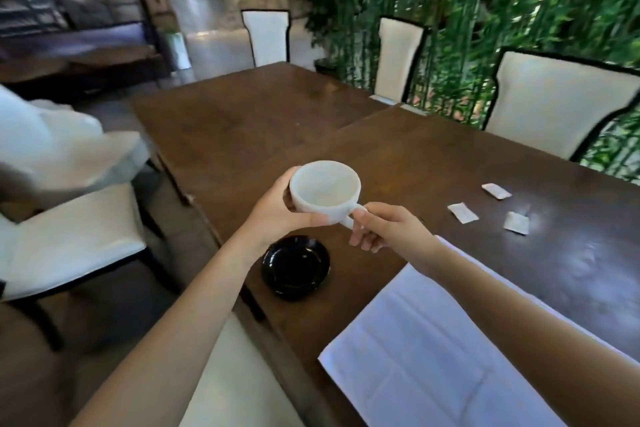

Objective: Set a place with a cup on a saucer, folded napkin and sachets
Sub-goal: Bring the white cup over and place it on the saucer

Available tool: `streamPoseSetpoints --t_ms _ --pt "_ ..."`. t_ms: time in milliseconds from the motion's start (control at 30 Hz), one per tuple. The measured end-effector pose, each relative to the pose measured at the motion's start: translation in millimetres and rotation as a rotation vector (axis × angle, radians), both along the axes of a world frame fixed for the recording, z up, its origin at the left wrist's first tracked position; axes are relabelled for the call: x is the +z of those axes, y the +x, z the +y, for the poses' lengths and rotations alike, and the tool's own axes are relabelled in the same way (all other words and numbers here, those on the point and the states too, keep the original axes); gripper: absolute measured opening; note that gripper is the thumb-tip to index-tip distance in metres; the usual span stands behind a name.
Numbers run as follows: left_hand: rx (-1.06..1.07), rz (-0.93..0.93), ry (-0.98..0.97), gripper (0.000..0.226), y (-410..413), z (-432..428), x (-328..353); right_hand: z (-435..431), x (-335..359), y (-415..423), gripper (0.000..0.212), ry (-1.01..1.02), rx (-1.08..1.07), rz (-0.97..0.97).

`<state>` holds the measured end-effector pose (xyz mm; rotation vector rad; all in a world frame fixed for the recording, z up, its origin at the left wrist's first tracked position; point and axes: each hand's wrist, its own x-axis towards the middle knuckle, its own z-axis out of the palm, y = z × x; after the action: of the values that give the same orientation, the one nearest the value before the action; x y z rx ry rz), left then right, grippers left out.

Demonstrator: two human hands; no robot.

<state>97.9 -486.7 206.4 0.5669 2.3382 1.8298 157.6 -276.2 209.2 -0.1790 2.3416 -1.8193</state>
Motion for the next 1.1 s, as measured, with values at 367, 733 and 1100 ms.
streamPoseSetpoints --t_ms 367,733,1100 --pt "0.117 -0.135 -0.117 0.077 -8 -46 -80 -43 -70 -33 0.031 0.122 0.079 -0.200" --pt "0.122 -0.179 -0.194 0.082 -39 -48 -160 -52 -147 -61 0.030 0.270 0.072 -0.232" --pt "0.094 -0.203 -0.251 0.089 -52 -55 -198 -56 -186 -66 0.027 0.260 0.059 -0.269"
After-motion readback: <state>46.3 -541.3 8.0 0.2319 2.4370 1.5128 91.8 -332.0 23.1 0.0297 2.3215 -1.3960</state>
